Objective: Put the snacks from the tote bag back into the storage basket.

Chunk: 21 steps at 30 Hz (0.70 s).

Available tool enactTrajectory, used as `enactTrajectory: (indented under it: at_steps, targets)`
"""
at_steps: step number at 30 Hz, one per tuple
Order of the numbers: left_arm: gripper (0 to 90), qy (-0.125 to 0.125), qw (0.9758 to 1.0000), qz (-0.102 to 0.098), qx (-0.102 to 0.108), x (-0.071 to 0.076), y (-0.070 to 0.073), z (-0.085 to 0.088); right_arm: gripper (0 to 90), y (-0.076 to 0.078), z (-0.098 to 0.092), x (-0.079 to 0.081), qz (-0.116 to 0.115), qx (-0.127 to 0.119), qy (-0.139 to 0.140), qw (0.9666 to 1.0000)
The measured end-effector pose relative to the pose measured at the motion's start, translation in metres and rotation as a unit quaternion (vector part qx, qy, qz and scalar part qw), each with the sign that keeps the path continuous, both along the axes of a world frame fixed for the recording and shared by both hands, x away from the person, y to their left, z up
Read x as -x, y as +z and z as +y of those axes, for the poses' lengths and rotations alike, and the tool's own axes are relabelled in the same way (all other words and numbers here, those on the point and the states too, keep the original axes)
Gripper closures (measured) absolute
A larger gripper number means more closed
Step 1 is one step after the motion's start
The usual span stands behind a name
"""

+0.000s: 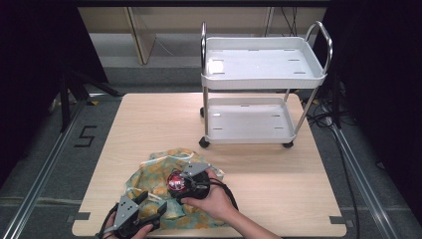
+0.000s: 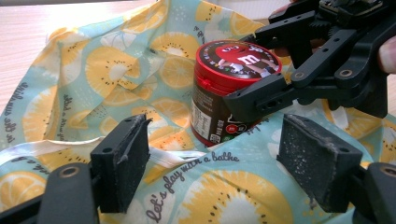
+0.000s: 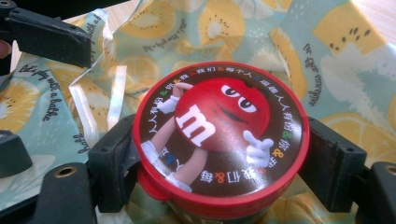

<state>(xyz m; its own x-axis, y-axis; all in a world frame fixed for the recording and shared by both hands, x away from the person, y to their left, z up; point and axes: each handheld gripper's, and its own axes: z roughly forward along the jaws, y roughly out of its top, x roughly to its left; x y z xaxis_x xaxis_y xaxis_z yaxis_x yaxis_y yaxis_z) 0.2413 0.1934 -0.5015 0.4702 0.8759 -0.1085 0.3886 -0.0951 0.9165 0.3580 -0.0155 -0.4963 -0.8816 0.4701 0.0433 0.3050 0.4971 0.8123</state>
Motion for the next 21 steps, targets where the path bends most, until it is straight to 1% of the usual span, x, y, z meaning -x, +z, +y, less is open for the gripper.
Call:
enactTrajectory:
  at_steps: [1,2,3,4,6,7,8,10,11,12,13,16,17,18,21]
  targets:
    - [24.0,0.000,1.0000,0.001,0.000,0.0000,0.0000,0.0000,24.4,0.0002,0.0000,0.0002,0.000,0.000,-0.001,1.0000]
    - [24.0,0.000,1.0000,0.001,-0.001,0.0000,0.0001,0.0001,24.7,0.0002,0.0003,0.0018,0.008,-0.002,-0.007,0.9999]
    - [24.0,0.000,1.0000,0.001,-0.001,0.0002,0.0001,0.0001,25.0,0.0004,0.0001,0.0019,0.005,-0.001,-0.007,1.0000]
    - [24.0,0.000,1.0000,0.002,-0.002,0.0004,0.0003,0.0003,25.3,0.0009,0.0005,0.0046,0.010,-0.001,-0.017,0.9998]
    - [24.0,-0.003,1.0000,0.000,-0.005,0.0001,0.0000,0.0013,26.0,0.0010,0.0007,0.0041,-0.011,0.002,-0.011,0.9999]
    - [24.0,-0.002,1.0000,-0.001,-0.003,0.0002,0.0000,0.0011,26.1,0.0018,0.0012,0.0063,-0.009,0.002,-0.018,0.9998]
    - [24.0,-0.002,1.0000,0.000,-0.004,0.0004,0.0000,0.0011,26.1,0.0017,0.0015,0.0062,-0.016,0.003,-0.019,0.9997]
    - [24.0,-0.002,1.0000,0.000,-0.004,0.0003,0.0000,0.0014,26.2,0.0010,0.0020,0.0059,-0.022,0.003,-0.014,0.9997]
    - [24.0,-0.002,1.0000,0.001,-0.004,0.0003,0.0000,0.0013,26.2,0.0009,0.0019,0.0062,-0.021,0.003,-0.015,0.9997]
    - [24.0,-0.002,1.0000,0.001,-0.004,0.0003,0.0000,0.0012,26.2,0.0011,0.0025,0.0090,-0.008,0.001,-0.027,0.9996]
    - [24.0,-0.002,1.0000,0.000,-0.004,0.0002,-0.0002,0.0012,26.3,0.0008,0.0023,0.0080,-0.017,0.002,-0.023,0.9996]
    - [24.0,-0.001,1.0000,0.000,-0.004,0.0004,0.0001,0.0012,26.3,0.0009,0.0026,0.0076,-0.025,0.001,-0.020,0.9995]
    - [24.0,-0.001,1.0000,0.000,-0.003,0.0002,0.0000,0.0012,26.3,0.0009,0.0026,0.0076,-0.025,0.001,-0.020,0.9995]
    - [24.0,-0.001,1.0000,0.000,-0.004,0.0001,-0.0001,0.0013,26.3,0.0011,0.0027,0.0089,-0.019,0.000,-0.026,0.9995]
    - [24.0,-0.001,1.0000,0.000,-0.004,0.0001,-0.0001,0.0012,26.4,0.0020,0.0021,0.0085,-0.025,0.000,-0.023,0.9994]
